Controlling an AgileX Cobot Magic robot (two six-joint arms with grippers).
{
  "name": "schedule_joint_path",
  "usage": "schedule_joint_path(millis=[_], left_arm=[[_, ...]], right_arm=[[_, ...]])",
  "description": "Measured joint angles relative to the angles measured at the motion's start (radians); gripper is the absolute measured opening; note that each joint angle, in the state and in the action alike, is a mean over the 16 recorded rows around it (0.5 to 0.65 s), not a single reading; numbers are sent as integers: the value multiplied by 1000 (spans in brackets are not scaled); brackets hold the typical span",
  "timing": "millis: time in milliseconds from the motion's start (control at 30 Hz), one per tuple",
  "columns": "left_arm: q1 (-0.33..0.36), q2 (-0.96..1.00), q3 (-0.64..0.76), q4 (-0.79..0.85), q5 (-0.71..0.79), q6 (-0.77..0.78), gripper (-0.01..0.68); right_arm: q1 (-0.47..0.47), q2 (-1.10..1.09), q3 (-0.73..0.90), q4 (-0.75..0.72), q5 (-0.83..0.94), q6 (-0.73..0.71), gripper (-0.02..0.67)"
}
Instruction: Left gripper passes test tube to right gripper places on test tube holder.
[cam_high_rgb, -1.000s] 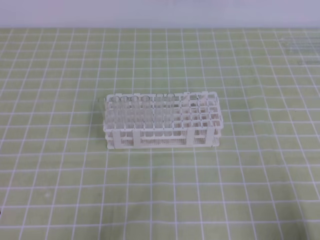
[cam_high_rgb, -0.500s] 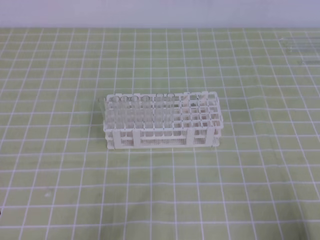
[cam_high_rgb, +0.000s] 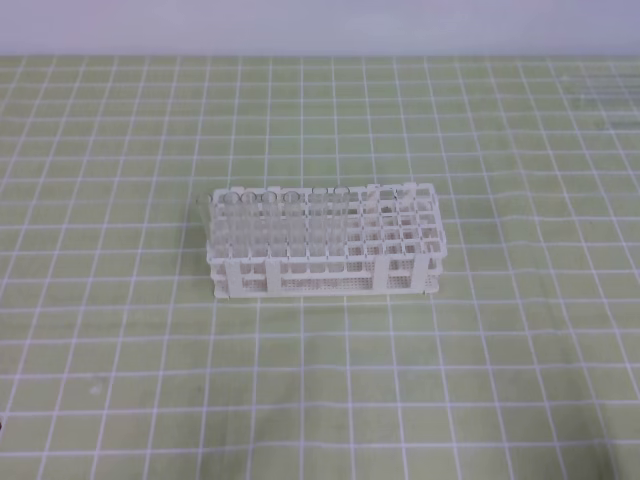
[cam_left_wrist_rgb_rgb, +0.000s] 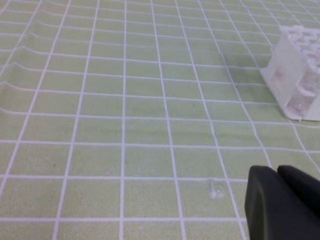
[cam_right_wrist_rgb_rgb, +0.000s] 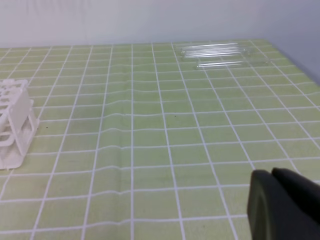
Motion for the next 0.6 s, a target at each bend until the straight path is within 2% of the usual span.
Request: schedule_joint_path(millis=[600], left_arm=[[0, -1, -1, 1, 1, -1, 1]], right_arm=[[0, 0, 0, -1, -1, 0, -2]])
